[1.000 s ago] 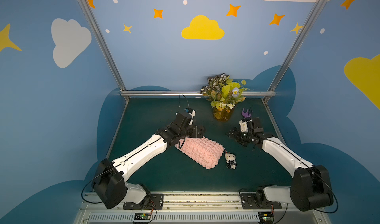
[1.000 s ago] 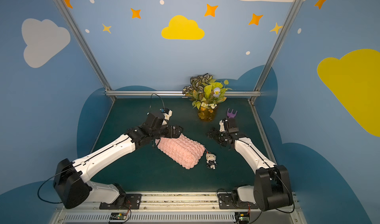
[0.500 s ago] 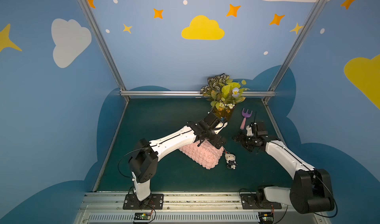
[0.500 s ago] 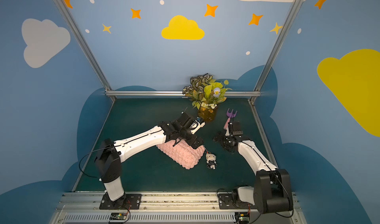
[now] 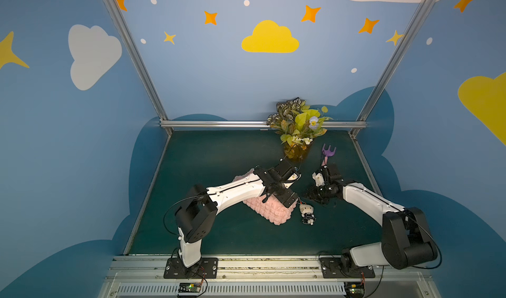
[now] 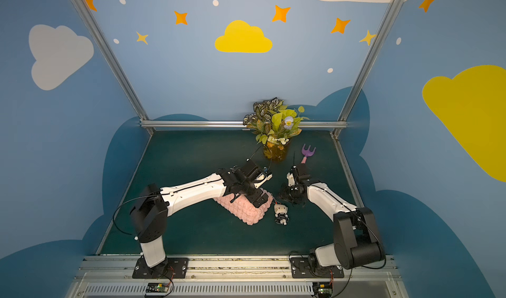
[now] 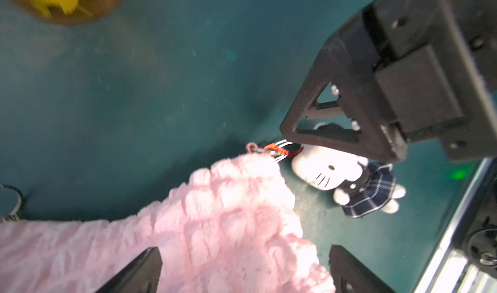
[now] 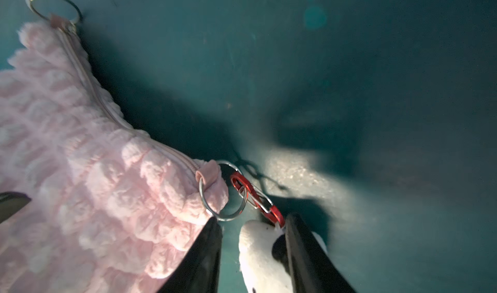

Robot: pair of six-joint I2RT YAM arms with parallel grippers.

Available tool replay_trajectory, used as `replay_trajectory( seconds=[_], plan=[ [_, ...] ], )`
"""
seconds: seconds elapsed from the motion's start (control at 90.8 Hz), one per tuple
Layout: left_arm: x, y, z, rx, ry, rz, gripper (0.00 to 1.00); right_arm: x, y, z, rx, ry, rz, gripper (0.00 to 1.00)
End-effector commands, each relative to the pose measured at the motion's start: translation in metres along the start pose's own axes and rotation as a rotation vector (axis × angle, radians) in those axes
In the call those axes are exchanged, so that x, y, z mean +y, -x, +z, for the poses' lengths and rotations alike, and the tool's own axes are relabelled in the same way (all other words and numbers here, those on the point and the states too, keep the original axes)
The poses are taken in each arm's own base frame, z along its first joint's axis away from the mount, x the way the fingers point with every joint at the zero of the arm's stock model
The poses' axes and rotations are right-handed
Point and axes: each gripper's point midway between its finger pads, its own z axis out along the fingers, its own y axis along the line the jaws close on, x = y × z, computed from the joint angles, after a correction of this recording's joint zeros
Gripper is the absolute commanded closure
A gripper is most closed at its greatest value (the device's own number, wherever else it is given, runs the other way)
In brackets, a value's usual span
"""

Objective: Remove the decoration from the bag
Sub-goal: Move the bag to the center of the board.

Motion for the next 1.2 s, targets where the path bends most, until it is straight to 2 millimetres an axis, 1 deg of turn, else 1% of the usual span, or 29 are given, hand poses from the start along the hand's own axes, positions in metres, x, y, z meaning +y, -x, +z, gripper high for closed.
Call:
replay_trajectory(
  seconds=[0.0, 0.187, 0.363, 0.529, 0.617, 0.694, 0.749, 0.837, 0.98, 1.189],
  plan=[
    [0.009, 0.003, -0.009, -0.052, 0.045, -0.025, 0.00, 0.014, 0.007, 0.002, 0.000, 0.015, -0.062, 0.58],
    [0.030, -0.014, -0.005, -0.024, 0.082, -0.055, 0.00, 0.022, 0.006, 0.012, 0.027, 0.009, -0.094, 0.59],
    [0.052, -0.027, -0.004, -0.021, 0.094, -0.113, 0.00, 0.028, 0.011, 0.019, 0.038, 0.006, -0.100, 0.62],
    [0.076, -0.040, -0.002, -0.009, 0.117, -0.170, 0.00, 0.037, 0.019, 0.018, 0.033, 0.028, -0.103, 0.62],
    [0.089, -0.048, -0.002, -0.007, 0.132, -0.200, 0.00, 0.042, 0.021, 0.016, 0.028, 0.050, -0.099, 0.58],
    [0.098, -0.054, -0.004, -0.006, 0.140, -0.226, 0.00, 0.047, 0.023, 0.014, 0.024, 0.070, -0.099, 0.57],
    [0.101, -0.056, -0.007, -0.013, 0.142, -0.232, 0.00, 0.052, 0.023, 0.014, 0.031, 0.095, -0.099, 0.57],
    [0.100, -0.055, -0.012, -0.027, 0.139, -0.225, 0.00, 0.060, 0.025, 0.015, 0.035, 0.131, -0.104, 0.57],
    [0.097, -0.053, -0.019, -0.045, 0.129, -0.221, 0.00, 0.064, 0.029, 0.023, 0.051, 0.138, -0.126, 0.59],
    [0.095, -0.052, -0.024, -0.057, 0.125, -0.222, 0.00, 0.080, 0.029, 0.035, 0.079, 0.126, -0.198, 0.60]
  ],
)
